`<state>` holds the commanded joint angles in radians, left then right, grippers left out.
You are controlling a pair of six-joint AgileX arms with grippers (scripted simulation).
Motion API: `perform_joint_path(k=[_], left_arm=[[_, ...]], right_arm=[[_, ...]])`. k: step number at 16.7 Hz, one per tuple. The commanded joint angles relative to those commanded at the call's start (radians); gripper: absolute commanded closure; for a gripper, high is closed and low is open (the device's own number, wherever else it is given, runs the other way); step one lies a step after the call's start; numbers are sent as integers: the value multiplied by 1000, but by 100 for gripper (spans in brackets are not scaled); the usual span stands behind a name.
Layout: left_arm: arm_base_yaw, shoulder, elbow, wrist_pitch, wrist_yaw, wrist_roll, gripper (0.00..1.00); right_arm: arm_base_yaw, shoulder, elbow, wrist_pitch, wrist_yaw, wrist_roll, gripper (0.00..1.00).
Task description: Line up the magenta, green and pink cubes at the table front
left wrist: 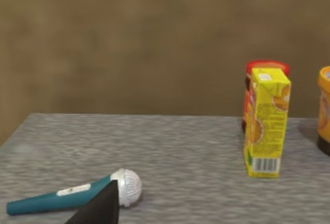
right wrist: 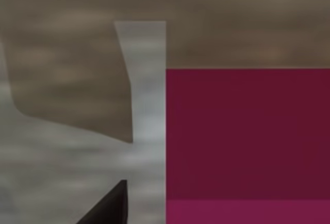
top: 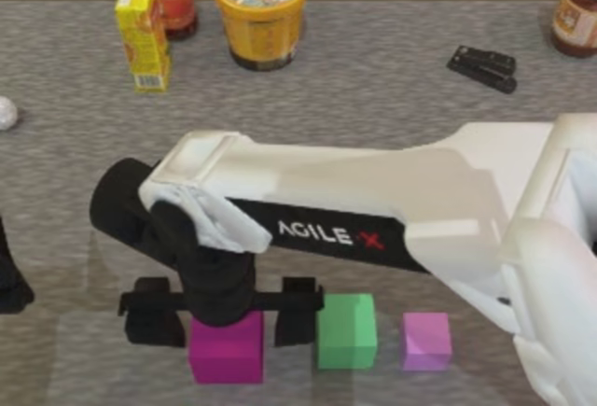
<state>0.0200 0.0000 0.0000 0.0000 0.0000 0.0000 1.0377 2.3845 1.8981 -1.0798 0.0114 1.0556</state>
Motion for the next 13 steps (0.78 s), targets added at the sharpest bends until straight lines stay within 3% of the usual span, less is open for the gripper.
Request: perform_joint_path(k=[6,13], left_arm=[[0,0,0,0,0,0,0],[0,0,0,0,0,0,0]], right_arm=[[0,-2,18,-17,0,1,0],[8,-42,200,-242,-1,0,0]])
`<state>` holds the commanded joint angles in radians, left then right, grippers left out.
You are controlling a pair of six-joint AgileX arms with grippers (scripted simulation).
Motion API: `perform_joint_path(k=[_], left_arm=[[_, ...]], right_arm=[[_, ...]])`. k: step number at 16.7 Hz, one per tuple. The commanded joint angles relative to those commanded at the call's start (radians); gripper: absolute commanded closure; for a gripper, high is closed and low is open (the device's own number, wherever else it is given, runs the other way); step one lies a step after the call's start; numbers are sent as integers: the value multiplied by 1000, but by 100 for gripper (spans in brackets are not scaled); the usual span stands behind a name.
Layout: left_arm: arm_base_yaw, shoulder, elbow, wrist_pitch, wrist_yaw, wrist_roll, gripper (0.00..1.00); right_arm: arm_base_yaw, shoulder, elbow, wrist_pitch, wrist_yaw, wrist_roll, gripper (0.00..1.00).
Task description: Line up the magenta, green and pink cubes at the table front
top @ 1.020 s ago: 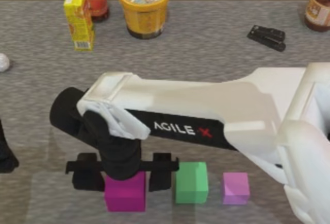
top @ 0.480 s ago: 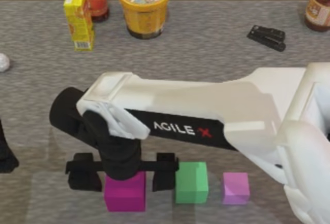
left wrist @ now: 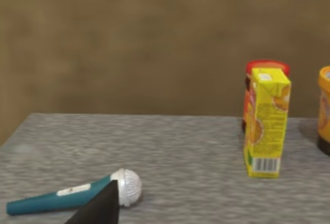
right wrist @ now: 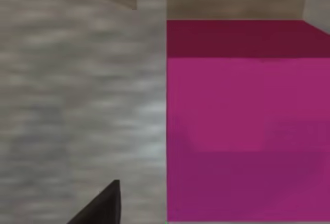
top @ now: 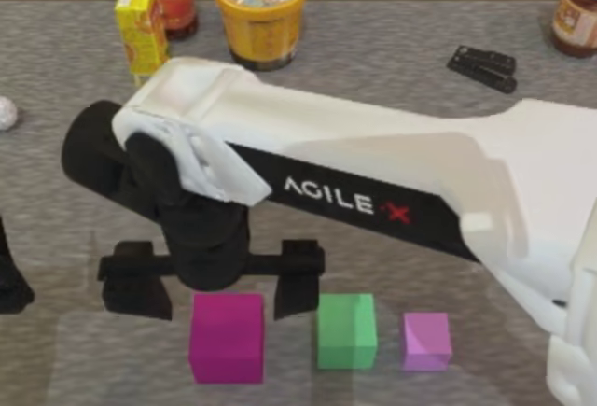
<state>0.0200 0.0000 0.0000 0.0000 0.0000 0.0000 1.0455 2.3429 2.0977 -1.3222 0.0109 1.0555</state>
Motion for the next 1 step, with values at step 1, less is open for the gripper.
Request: perform_joint_path(k=[1], left_arm=[[0,0,0,0,0,0,0]], right_arm=[[0,-2,4,-5,0,-1,0]])
